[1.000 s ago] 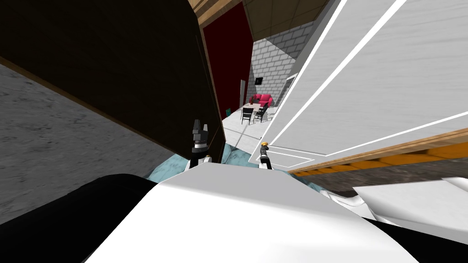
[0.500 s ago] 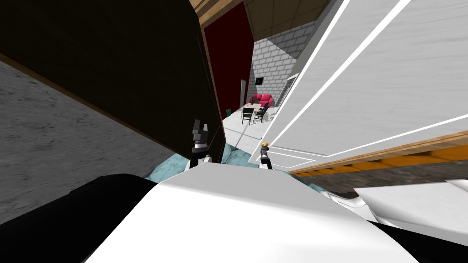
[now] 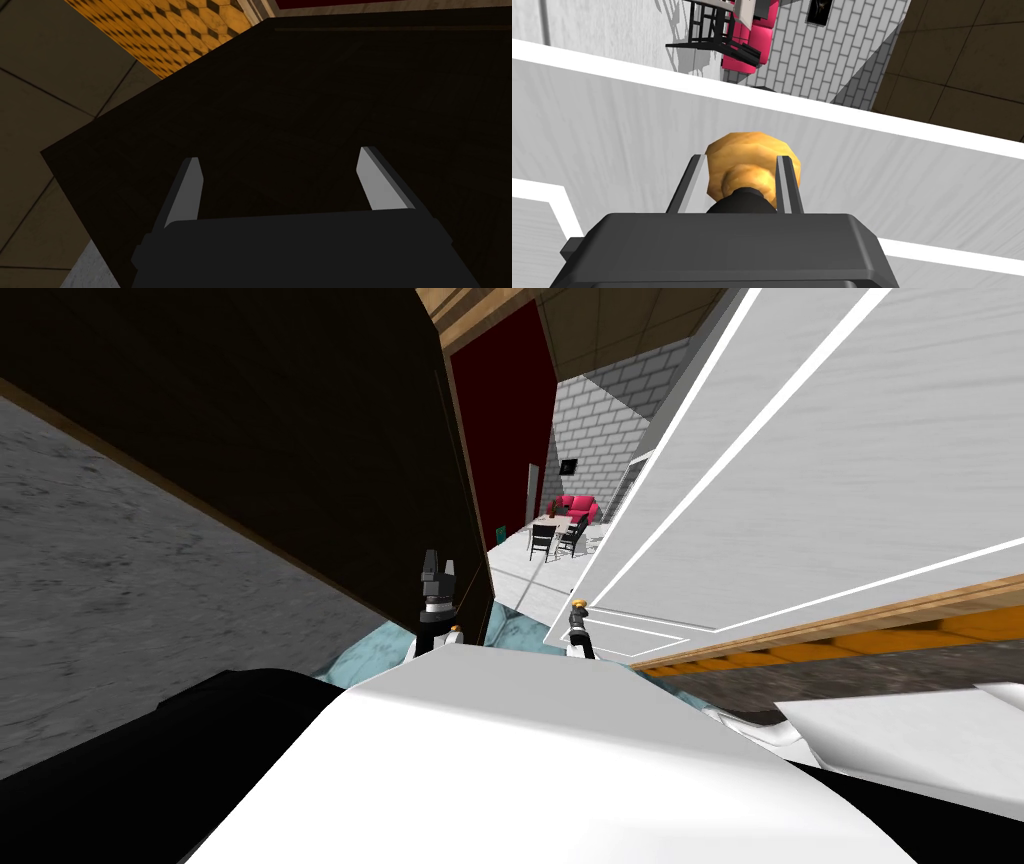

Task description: Pull the door open

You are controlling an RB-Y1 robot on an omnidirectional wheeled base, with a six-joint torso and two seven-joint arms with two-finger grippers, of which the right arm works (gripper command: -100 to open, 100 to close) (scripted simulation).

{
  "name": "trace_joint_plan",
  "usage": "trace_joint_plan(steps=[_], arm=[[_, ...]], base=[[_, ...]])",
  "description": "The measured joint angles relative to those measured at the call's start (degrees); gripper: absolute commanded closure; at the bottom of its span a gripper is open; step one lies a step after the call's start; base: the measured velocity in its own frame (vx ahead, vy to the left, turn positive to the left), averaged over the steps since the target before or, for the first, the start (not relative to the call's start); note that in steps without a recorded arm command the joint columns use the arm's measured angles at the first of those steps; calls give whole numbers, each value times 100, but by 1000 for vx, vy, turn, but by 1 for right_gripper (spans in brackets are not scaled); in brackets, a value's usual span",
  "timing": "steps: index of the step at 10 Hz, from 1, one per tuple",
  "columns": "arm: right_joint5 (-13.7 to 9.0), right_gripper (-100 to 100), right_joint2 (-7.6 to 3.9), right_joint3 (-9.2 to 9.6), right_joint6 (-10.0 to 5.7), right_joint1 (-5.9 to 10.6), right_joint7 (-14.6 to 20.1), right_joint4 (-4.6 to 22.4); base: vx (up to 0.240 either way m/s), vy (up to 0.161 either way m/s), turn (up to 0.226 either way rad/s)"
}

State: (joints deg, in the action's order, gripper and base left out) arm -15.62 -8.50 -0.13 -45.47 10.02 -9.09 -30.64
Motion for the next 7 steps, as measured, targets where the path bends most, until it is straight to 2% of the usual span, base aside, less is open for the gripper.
trace_joint_plan(steps=[1,2,3,4,5,6,7], arm=[[-7,100,42,-19,263,-278,-91,-543],[-1,100,33,0,367,-389,-111,-731],[-3,100,39,-1,284,-306,-93,-592],[-2,100,2,13,77,-84,-10,-157],[-4,100,-15,8,-36,27,49,72],[-7,100,13,-11,-30,-15,15,35],[-3,100,27,-8,22,-84,-16,-81]], base=[[5,6,-5],[-7,0,-6],[-12,2,5],[-3,0,25],[9,-3,5],[5,-2,-29],[-34,15,100]])
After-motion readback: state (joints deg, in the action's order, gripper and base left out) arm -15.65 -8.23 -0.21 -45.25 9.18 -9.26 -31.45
